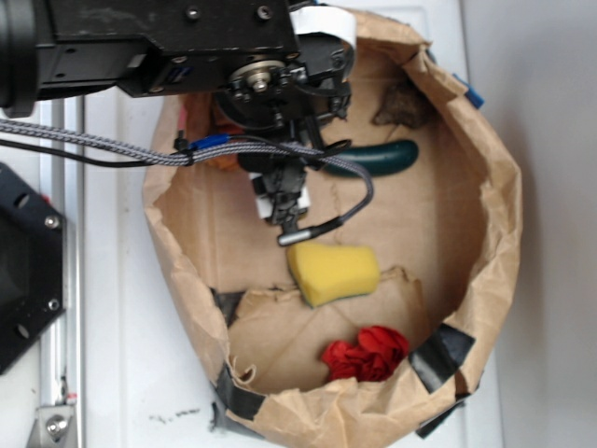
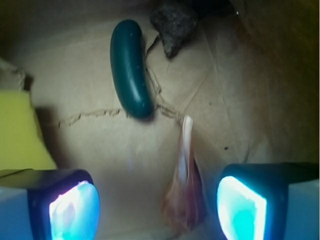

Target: Grab the shell.

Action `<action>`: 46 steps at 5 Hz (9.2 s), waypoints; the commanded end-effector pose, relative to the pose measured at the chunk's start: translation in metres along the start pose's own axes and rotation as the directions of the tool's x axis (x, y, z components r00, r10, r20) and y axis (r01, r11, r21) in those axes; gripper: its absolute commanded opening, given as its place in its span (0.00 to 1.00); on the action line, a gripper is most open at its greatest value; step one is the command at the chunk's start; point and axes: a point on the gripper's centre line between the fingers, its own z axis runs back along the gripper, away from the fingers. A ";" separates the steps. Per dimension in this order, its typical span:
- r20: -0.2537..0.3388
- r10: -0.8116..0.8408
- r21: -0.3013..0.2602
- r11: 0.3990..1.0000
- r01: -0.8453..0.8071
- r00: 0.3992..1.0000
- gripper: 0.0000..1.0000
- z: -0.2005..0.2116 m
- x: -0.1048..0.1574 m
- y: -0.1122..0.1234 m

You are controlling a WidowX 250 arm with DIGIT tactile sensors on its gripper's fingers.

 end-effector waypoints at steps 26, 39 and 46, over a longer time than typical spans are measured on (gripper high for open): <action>-0.011 -0.231 0.090 0.969 0.231 0.973 1.00 -0.020 -0.018 -0.011; -0.026 -0.272 0.060 0.960 0.273 0.962 1.00 -0.049 -0.047 -0.041; 0.011 -0.259 0.114 0.960 0.257 0.966 0.00 0.021 -0.034 -0.032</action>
